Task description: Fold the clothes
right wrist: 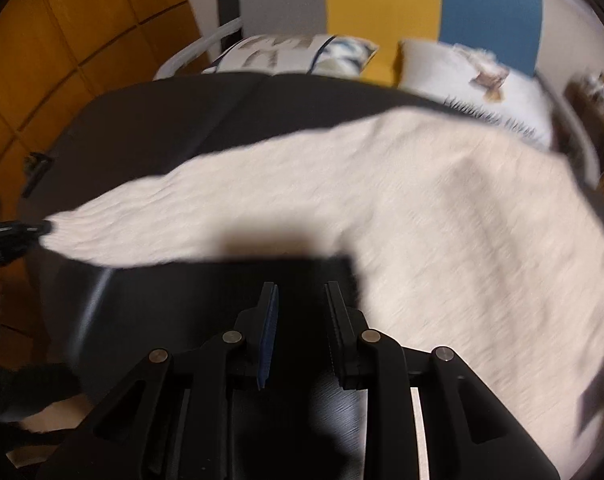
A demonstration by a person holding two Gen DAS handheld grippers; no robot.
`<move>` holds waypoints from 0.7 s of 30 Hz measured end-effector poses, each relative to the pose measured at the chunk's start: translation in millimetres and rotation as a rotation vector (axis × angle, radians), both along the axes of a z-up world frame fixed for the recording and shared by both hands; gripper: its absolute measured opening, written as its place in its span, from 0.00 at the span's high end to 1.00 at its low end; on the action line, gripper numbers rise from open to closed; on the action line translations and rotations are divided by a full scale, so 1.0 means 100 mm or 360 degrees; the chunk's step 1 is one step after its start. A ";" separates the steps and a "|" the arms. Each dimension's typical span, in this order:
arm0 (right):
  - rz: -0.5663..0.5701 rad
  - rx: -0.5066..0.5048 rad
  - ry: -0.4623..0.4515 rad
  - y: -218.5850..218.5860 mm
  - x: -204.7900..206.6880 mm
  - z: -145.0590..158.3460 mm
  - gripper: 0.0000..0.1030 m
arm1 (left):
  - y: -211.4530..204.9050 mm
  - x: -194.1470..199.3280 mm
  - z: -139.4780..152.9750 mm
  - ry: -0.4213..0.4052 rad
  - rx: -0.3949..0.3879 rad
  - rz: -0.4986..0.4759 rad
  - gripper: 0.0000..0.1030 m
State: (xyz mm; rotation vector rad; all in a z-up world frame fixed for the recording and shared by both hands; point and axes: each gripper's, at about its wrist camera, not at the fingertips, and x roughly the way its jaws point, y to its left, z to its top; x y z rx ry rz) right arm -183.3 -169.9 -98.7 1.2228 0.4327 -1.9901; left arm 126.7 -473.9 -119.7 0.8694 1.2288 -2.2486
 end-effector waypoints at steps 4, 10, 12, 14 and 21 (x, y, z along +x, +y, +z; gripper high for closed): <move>-0.0026 0.0043 -0.0018 -0.02 -0.34 0.05 0.75 | -0.04 0.10 0.32 0.0099 -0.0148 0.0097 0.99; -0.0048 0.0166 -0.0225 -0.27 -0.72 -0.31 0.75 | -0.38 -0.05 0.30 0.0005 -0.0176 0.0197 0.99; -0.0092 0.0193 -0.0286 -0.38 -0.78 -0.47 0.75 | -0.47 -0.13 0.28 -0.0028 -0.0179 0.0232 0.99; -0.0167 0.0103 -0.0314 -0.44 -0.84 -0.48 0.75 | -0.47 -0.19 0.28 -0.0052 -0.0201 0.0277 0.99; -0.0349 -0.0196 -0.0541 -0.48 -1.03 -0.46 0.73 | -0.75 -0.46 0.15 -0.0258 -0.0178 0.0338 0.99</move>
